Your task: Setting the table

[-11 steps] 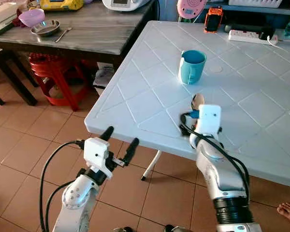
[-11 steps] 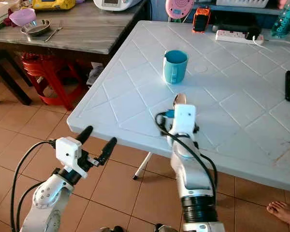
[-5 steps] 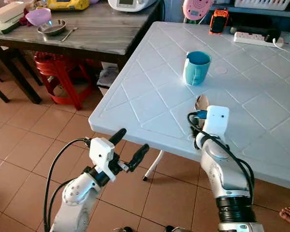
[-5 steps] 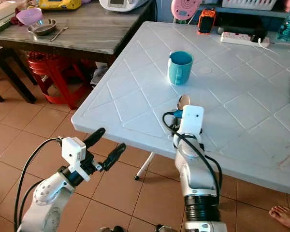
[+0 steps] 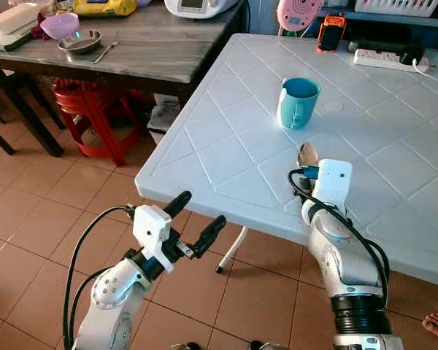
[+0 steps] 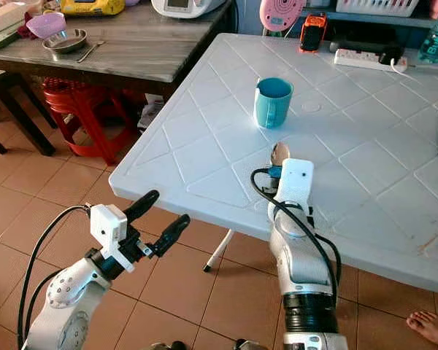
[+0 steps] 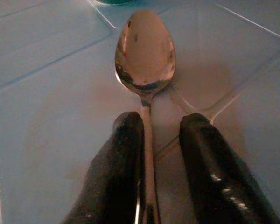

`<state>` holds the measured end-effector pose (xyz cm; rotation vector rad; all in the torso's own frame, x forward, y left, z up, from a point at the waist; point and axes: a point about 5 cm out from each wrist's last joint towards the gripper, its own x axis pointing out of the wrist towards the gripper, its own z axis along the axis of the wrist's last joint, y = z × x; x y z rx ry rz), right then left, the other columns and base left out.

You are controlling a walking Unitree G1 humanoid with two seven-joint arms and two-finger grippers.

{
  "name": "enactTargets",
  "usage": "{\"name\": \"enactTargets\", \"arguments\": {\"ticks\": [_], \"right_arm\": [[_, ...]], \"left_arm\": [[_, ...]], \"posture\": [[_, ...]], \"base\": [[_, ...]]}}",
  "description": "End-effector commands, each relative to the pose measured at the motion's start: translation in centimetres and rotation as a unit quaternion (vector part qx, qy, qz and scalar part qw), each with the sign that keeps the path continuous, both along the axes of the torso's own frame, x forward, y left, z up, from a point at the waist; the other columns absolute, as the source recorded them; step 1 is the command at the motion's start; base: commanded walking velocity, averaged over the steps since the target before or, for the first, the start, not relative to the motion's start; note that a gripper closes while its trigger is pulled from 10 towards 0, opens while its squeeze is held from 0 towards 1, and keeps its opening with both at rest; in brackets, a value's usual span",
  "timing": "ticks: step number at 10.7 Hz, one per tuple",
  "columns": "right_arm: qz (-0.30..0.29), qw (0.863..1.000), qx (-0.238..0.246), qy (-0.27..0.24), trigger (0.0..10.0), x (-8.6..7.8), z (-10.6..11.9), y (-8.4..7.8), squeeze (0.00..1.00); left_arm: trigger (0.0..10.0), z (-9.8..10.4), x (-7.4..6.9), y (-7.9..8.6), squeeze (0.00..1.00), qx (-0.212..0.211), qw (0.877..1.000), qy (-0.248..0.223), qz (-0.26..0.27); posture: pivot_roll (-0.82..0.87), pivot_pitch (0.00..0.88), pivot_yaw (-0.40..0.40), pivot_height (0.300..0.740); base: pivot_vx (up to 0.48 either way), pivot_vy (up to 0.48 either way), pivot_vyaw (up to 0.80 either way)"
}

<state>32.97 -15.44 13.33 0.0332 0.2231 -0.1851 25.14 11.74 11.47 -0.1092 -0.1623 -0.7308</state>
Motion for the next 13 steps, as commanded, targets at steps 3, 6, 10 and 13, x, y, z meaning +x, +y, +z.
{"name": "enactTargets", "arguments": {"ticks": [3, 6, 10, 13], "right_arm": [[-0.004, 0.998, 0.013, 0.053, 0.0, -0.73, -2.23, -0.43, 0.0], [0.0, 0.998, 0.015, 0.061, 0.0, -0.89, -2.52, -0.88, 0.0], [0.009, 0.998, 0.023, 0.051, 0.0, -1.0, -2.44, -0.54, 0.0], [0.009, 0.998, 0.023, 0.051, 0.0, -1.0, -2.44, -0.54, 0.0]], "left_arm": [[10.0, 0.19, -0.32, 0.2, 0.0, 0.006, 1.0, 0.005, -0.009], [10.0, 0.15, -0.31, 0.28, 0.0, 0.009, 1.0, 0.005, -0.01], [10.0, -0.11, -0.18, 0.4, 0.0, 0.011, 1.0, 0.006, -0.009], [10.0, -0.11, -0.18, 0.4, 0.0, 0.011, 1.0, 0.006, -0.009]], "posture": [[-0.1, 0.174, 0.068, 0.74], [-0.1, 0.171, 0.067, 0.74], [-0.1, 0.166, 0.065, 0.74], [-0.1, 0.166, 0.065, 0.74]], "base": [[0.0, 0.0, 0.0], [0.0, 0.0, 0.0], [0.0, 0.0, 0.0], [0.0, 0.0, 0.0]]}}
